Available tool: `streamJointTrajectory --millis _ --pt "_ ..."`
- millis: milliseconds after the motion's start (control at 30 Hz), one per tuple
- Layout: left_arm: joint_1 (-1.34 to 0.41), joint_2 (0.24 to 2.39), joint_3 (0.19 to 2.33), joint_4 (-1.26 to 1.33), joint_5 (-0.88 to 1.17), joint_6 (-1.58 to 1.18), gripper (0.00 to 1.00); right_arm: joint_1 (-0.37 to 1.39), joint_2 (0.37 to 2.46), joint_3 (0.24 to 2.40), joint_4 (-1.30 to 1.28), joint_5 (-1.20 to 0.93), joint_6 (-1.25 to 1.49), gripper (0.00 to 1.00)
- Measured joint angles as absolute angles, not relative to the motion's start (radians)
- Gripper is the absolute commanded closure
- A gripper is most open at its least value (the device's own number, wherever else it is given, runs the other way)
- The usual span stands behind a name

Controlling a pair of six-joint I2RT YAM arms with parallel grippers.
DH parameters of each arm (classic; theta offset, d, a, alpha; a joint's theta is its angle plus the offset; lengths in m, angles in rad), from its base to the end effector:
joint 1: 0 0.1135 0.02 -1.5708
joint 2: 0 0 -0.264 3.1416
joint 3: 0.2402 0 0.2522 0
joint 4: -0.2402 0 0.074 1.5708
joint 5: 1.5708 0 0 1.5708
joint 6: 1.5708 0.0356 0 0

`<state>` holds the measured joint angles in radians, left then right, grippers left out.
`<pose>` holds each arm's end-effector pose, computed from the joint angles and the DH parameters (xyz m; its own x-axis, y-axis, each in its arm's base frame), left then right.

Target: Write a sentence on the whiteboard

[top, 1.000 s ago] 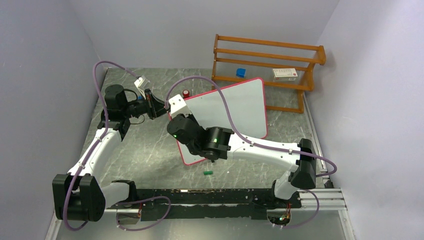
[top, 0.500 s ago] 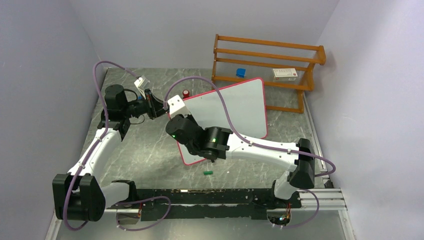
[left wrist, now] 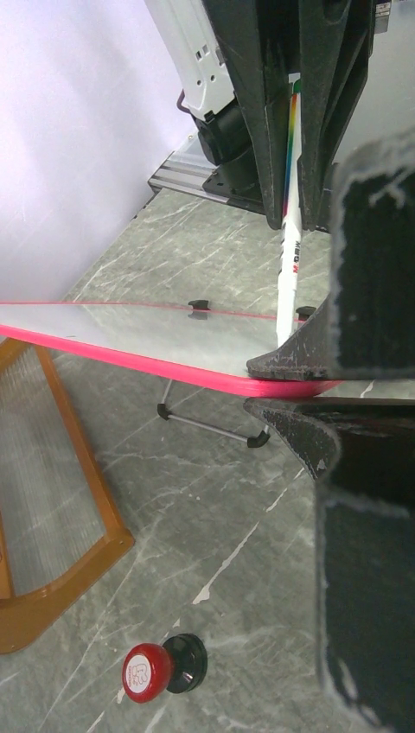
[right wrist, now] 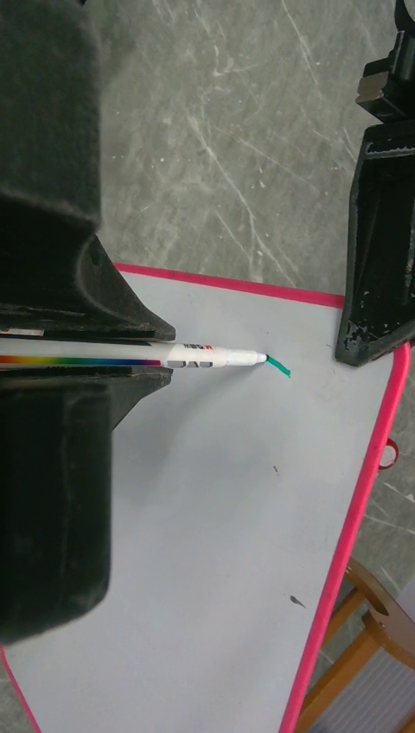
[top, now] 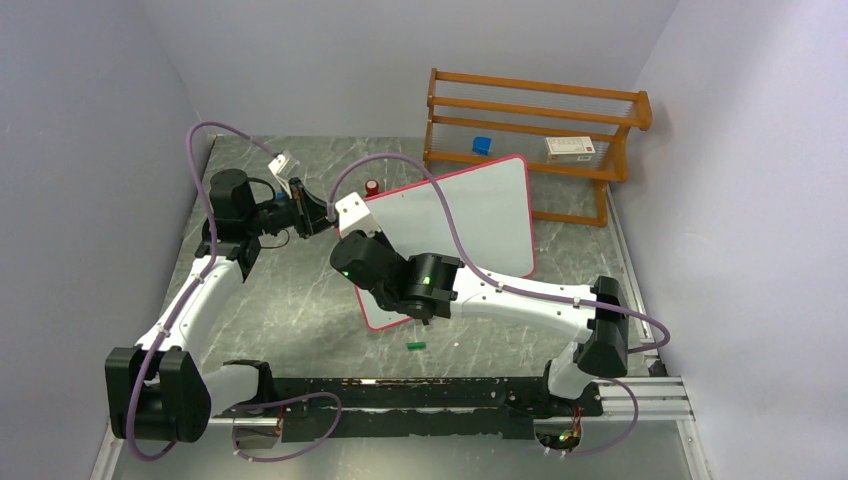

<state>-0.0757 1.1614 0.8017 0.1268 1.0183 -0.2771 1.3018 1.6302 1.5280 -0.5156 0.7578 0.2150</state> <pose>0.2525 -0.0495 0.3042 -0.4581 -0.1092 -0.8821 0.7696 0.4479 -0.4551 0.1211 0.3472 0.3539 -0.2680 -0.3891 -0.8813 -0.5058 0.8354 -0.2150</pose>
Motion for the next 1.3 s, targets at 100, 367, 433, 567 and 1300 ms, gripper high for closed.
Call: streamJointTrajectory --millis 100,367,433,567,1300 --pt "-0.076 1.161 0.802 0.127 1.018 -0.277 0.95 1.302 1.63 1.528 -0.529 0.748 0.227 1.0" --pt "-0.076 1.161 0.801 0.128 1.017 -0.278 0.95 1.302 1.63 1.528 -0.556 0.722 0.259 1.0" --pt "-0.076 1.161 0.8 0.13 1.018 -0.278 0.95 1.302 1.63 1.527 -0.561 0.717 0.267 1.0" --pt "-0.076 1.161 0.799 0.131 1.018 -0.278 0.95 1.303 1.63 1.527 -0.575 0.707 0.281 1.0" --pt "-0.076 1.161 0.799 0.131 1.018 -0.279 0.95 1.323 1.632 1.51 -0.608 0.699 0.313 1.0"
